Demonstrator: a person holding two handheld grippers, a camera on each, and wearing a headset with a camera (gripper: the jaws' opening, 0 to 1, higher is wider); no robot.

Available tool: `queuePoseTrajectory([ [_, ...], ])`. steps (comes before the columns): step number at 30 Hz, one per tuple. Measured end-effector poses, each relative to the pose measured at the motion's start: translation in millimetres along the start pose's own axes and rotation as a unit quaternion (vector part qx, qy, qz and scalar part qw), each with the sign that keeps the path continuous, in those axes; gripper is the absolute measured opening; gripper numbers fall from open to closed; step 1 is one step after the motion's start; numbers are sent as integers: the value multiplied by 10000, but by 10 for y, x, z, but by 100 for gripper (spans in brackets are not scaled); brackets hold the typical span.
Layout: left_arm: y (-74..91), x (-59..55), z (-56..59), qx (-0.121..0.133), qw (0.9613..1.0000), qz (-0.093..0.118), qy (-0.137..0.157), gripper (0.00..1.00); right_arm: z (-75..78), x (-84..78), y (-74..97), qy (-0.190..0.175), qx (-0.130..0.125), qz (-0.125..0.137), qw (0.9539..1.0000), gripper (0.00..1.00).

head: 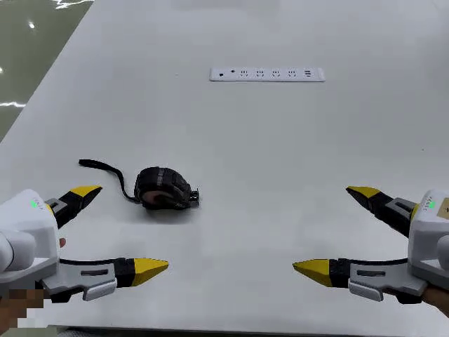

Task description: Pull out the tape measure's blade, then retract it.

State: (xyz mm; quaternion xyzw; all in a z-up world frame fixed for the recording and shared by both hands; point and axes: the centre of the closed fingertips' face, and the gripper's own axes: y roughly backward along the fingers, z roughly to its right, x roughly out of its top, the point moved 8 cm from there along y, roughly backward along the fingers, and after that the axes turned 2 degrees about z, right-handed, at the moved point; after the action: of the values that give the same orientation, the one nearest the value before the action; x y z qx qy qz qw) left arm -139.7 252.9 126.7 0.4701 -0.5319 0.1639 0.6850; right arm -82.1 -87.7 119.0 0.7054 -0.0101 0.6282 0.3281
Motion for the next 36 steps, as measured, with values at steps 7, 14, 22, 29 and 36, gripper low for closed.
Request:
queuePoseTrajectory([
  [7, -66, 39, -56, -120, 9998, -100, -155, 99, 63, -3, -68, 89, 110, -29, 9999, 91],
  [14, -147, 64, -126, -229, 9991, -179, -293, 99, 138, 8, -141, 181, 205, -100, 9996, 90],
  [22, -207, 76, -209, -326, 9984, -268, -381, 99, 200, 26, -221, 258, 340, -156, 9990, 89],
  [29, -271, 79, -298, -487, 9966, -426, -517, 99, 243, 57, -333, 385, 522, -221, 9976, 89],
  [36, -337, 92, -392, -631, 9940, -587, -679, 99, 320, 83, -439, 515, 670, -263, 9961, 91],
])
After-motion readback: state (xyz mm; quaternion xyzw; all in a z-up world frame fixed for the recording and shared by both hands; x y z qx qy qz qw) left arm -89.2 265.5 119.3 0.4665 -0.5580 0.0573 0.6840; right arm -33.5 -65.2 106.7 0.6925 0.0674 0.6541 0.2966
